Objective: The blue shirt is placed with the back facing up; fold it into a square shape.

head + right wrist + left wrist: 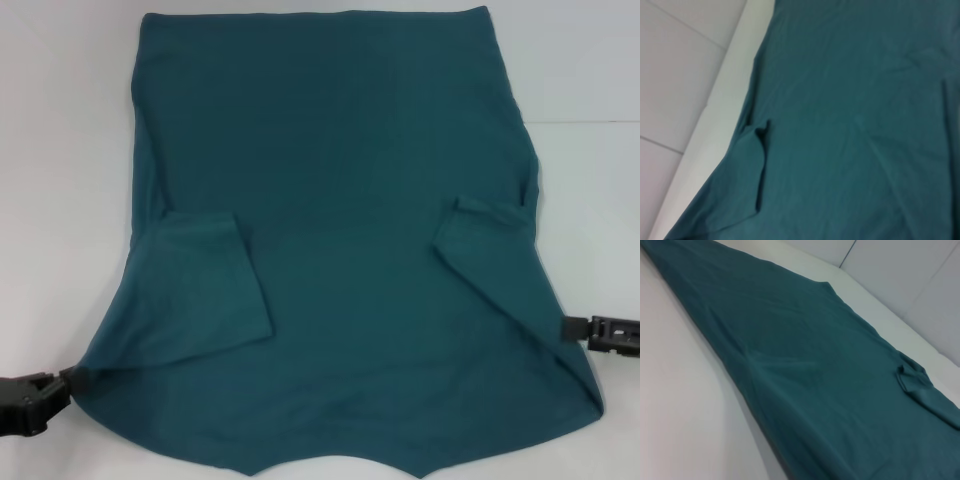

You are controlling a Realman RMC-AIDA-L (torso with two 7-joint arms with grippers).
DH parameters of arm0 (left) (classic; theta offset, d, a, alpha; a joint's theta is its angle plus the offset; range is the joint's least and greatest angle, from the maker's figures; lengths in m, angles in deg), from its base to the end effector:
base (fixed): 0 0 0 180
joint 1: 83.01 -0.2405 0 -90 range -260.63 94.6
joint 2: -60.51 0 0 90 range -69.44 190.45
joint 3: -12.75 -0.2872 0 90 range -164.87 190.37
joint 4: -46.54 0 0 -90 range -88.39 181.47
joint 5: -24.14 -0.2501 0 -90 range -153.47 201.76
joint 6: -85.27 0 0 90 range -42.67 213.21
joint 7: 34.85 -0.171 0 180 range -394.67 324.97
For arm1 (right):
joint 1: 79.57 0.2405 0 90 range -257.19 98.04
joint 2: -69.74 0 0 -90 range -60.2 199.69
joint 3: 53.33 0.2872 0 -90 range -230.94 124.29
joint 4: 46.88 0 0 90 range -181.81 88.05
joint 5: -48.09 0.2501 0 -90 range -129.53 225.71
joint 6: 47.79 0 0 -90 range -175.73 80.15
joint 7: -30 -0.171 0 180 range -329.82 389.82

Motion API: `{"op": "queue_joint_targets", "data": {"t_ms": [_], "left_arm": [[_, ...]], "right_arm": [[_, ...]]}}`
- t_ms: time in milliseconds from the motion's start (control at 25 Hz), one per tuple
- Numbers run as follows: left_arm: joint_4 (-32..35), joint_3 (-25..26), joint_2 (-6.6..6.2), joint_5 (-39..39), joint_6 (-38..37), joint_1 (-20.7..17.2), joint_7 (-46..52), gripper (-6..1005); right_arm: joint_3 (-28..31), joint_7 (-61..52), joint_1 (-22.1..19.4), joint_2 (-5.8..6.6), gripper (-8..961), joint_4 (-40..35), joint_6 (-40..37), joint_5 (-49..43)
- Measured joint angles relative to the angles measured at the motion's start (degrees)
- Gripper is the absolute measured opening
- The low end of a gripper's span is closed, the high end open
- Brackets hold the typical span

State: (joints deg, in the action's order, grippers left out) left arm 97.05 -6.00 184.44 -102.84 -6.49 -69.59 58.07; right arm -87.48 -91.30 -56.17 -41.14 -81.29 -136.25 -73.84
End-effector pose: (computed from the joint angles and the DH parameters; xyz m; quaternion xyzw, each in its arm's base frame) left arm -0.4220 0.2744 0.0097 -0.8204 -0.4658 -0.2219 0.2464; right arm 0.3993 0.3460 0.0226 -0.7563 0.6087 0.2108 0.1145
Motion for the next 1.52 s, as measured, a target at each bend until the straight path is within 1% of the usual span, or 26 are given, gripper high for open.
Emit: {"op": "queue_joint_targets", "data": {"t_ms": [120, 320, 560, 920, 1520], "left_arm": [[-0.16, -0.09, 0.02, -0.01, 0.02, 0.15, -0.01, 22], [-0.69, -0.14, 0.05, 0.31, 0.04, 0.43, -0.03, 22], [-0.94, -0.15, 0.07, 0.36, 0.13, 0.98, -0.04, 22], [-0.95, -0.15, 0.00, 0.39, 0.20, 1.52, -0.04, 22], [-1.03, -0.15, -0.01, 0.08, 0.53, 2.05, -0.03, 22]], "right_arm": [[0.04, -1.25, -0.29, 0.05, 924, -1.54, 1.01, -0.27], [0.03, -3.24, -0.05, 0.07, 924, -2.51, 3.51, -3.27], [-0.28, -3.77, 1.50, -0.68, 923, -2.53, 5.00, -6.56], [-0.51, -3.77, 2.21, -1.53, 923, -2.08, 6.28, -8.24], [-0.55, -3.96, 3.65, -2.46, 922, -2.08, 6.28, -10.23]]}}
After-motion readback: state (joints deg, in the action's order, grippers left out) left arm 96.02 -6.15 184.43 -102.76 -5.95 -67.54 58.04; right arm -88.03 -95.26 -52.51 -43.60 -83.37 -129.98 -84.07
